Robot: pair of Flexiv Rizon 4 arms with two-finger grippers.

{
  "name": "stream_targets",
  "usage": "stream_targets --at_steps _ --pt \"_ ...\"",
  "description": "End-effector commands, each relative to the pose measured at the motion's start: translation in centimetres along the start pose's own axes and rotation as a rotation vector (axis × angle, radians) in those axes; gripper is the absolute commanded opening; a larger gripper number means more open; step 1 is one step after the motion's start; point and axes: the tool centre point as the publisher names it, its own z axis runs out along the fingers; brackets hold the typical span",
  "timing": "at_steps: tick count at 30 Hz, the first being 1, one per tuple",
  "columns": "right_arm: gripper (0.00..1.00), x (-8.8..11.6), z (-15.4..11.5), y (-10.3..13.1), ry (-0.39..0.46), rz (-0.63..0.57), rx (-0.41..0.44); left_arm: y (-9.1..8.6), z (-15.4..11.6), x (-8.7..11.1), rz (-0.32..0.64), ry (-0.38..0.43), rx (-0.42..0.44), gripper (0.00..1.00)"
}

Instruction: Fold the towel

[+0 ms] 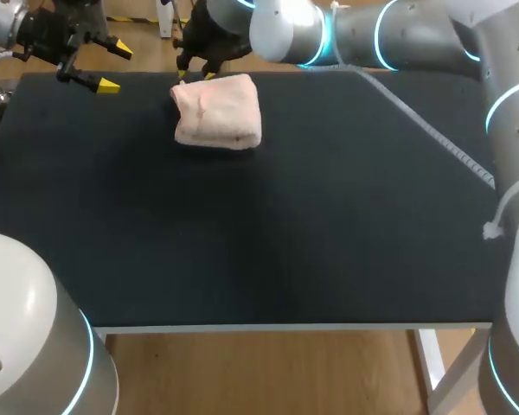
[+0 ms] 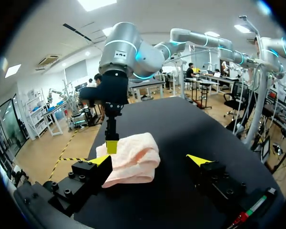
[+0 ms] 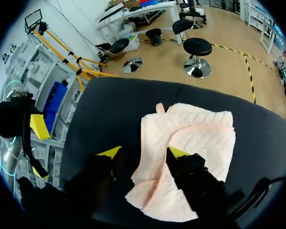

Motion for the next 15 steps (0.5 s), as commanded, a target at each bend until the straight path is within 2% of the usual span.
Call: stream_targets --at_steps 1,6,8,11,15 --pt "1.00 0.3 -1.4 0.0 -0.072 0.004 -0.018 0.1 -0.1 -0.1 0.001 0.003 0.001 1.00" --pt "1.00 0.0 -2.3 -0.2 -0.079 -0.006 -0.040 0.1 -0.1 -0.1 0.001 0.003 0.001 1.00" --pt "1.00 -0.2 -2.7 -0.4 -0.068 -0.056 -0.054 0.1 -0.1 -0.1 0.001 0.003 0.001 1.00" --pt "1.00 0.2 -3.3 -1.1 -0.007 -0.182 -0.055 0.1 -0.1 -0.1 0.001 0.003 0.001 1.00" --pt "1.00 0.2 -3.3 -1.1 -0.007 -0.182 -0.055 0.1 -0.1 -0.1 0.001 0.003 0.001 1.00"
